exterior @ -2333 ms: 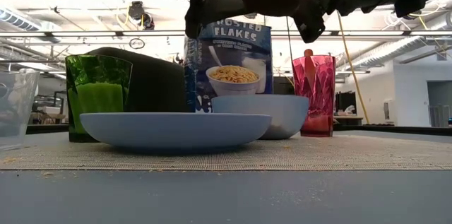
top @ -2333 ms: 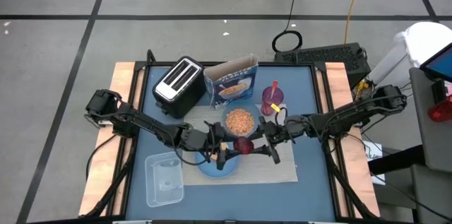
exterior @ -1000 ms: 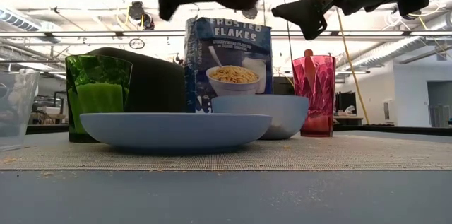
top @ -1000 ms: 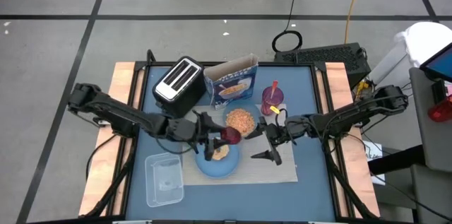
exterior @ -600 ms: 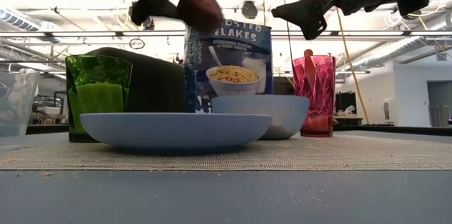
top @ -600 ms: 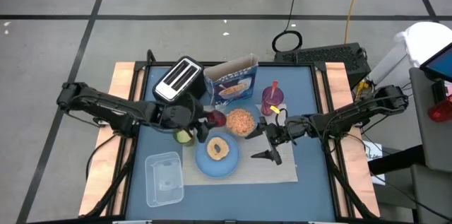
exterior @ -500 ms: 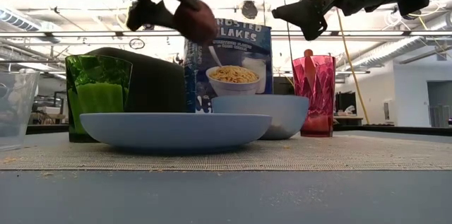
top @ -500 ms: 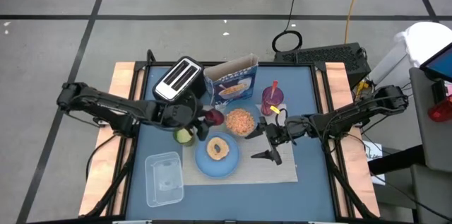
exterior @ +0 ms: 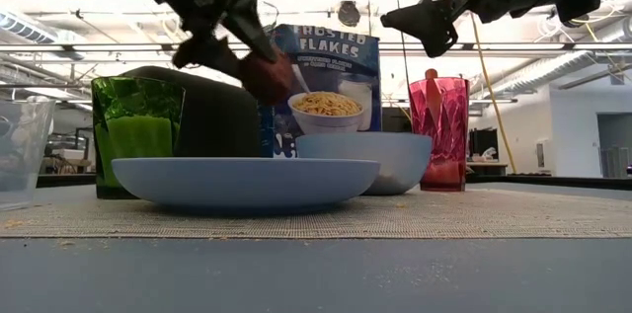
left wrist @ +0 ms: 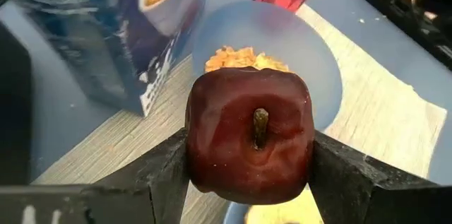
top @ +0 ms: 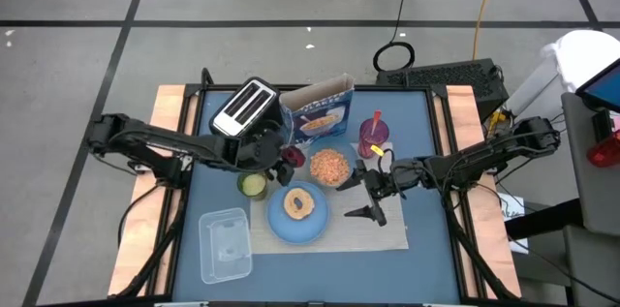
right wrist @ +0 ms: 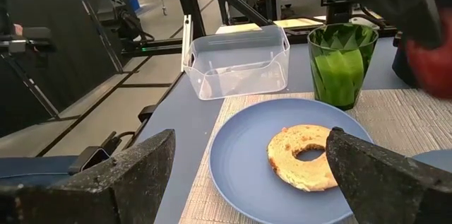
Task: Arrange a breakfast setting
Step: Put the apple on the top left of the gray placemat
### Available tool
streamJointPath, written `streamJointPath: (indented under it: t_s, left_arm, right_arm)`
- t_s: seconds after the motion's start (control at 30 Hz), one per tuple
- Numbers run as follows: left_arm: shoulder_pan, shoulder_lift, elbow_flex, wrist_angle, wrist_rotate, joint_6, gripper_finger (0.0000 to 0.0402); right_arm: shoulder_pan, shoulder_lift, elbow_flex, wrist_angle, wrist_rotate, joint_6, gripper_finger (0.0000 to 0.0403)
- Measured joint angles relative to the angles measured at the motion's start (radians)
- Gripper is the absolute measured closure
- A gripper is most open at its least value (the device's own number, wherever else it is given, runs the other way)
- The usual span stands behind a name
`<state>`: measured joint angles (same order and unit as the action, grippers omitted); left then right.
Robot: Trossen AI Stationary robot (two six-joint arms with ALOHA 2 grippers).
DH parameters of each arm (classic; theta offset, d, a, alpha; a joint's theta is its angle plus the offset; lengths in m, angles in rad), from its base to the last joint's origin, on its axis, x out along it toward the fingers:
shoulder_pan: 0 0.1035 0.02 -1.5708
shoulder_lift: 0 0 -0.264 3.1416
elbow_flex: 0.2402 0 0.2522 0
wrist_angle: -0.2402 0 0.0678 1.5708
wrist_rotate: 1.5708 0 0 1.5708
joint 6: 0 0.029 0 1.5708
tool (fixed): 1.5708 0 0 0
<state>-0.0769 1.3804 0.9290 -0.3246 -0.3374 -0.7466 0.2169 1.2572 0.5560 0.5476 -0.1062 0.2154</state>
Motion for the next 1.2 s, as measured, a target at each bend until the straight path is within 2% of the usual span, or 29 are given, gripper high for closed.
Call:
streamJointPath:
  t_s: [0.57,1.2]
  left_arm:
    - [0.074,0.158,-0.002,-0.003,0.052,-0.017,0.0158]
    - [0.077,0.204,-0.002,-0.154,0.076,-0.017,0.0158]
  right_arm:
    - [0.0,0.0,0.0,-0.003,0.0,0.0,0.005]
    - [0.0,0.0,0.0,-0.007,0.001,0.0,0.005]
